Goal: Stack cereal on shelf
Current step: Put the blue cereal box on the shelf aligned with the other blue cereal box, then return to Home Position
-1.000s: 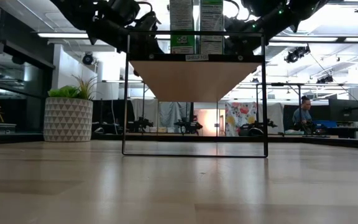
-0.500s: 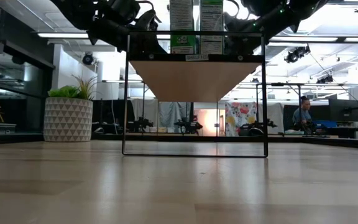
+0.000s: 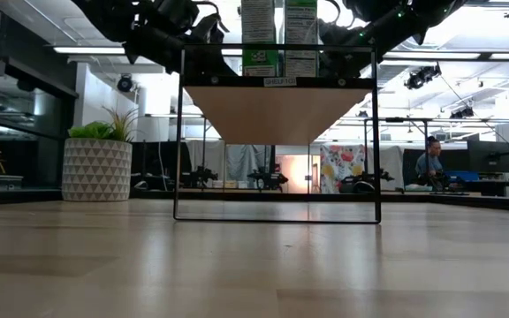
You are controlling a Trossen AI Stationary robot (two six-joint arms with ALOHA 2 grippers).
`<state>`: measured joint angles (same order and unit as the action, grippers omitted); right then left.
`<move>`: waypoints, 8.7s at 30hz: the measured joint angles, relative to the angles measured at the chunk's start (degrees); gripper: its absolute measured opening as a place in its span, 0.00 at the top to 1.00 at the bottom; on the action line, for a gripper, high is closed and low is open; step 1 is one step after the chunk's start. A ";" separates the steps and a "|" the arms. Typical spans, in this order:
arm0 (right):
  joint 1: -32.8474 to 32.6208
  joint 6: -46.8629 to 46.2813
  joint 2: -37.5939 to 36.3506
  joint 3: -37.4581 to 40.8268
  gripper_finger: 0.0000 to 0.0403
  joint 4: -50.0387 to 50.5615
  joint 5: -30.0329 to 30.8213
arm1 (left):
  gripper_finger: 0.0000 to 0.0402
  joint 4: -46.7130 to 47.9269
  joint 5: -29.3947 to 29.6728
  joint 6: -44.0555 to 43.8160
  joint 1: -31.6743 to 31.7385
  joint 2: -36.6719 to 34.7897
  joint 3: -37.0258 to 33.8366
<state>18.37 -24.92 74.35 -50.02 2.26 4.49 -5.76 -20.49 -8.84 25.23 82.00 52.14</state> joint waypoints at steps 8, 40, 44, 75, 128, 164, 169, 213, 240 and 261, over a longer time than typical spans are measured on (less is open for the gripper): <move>1.71 2.84 -1.75 -1.59 1.00 4.04 1.53 | 1.00 11.12 0.00 2.05 4.77 -7.17 0.02; 2.62 -1.76 -14.47 -4.02 1.00 7.79 -16.32 | 1.00 -20.47 27.37 -18.08 -23.90 -61.39 -50.44; 2.14 -3.56 -18.11 -4.02 1.00 12.76 -17.32 | 1.00 -17.82 27.23 -18.00 -23.90 -64.04 -51.47; -14.44 -6.82 -57.96 38.38 1.00 -14.03 -10.94 | 1.00 -17.19 26.67 -19.04 -23.86 -64.83 -51.45; -20.93 2.92 -74.34 49.51 1.00 -9.55 6.43 | 1.00 4.87 23.50 -19.04 -22.34 -81.82 -51.45; -20.98 2.92 -73.20 49.53 1.00 -4.89 6.06 | 1.00 4.89 23.71 -19.04 -26.83 -79.39 -51.41; -20.98 2.92 -73.20 49.53 1.00 -4.89 6.06 | 1.00 4.87 23.71 -19.04 -26.83 -79.39 -51.41; -20.98 2.92 -73.20 49.53 1.00 -4.92 6.05 | 1.00 4.85 23.69 -19.04 -26.83 -79.39 -51.41; -20.98 2.92 -73.18 49.53 1.00 -4.92 6.06 | 1.00 4.85 23.69 -19.05 -26.82 -79.39 -51.41; -20.98 2.92 -73.18 49.55 1.00 -4.92 6.05 | 1.00 4.85 23.69 -19.04 -26.81 -79.39 -51.41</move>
<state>-2.61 -22.00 1.17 -0.47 -2.66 10.54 -0.91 3.20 -27.88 -1.59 2.61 0.73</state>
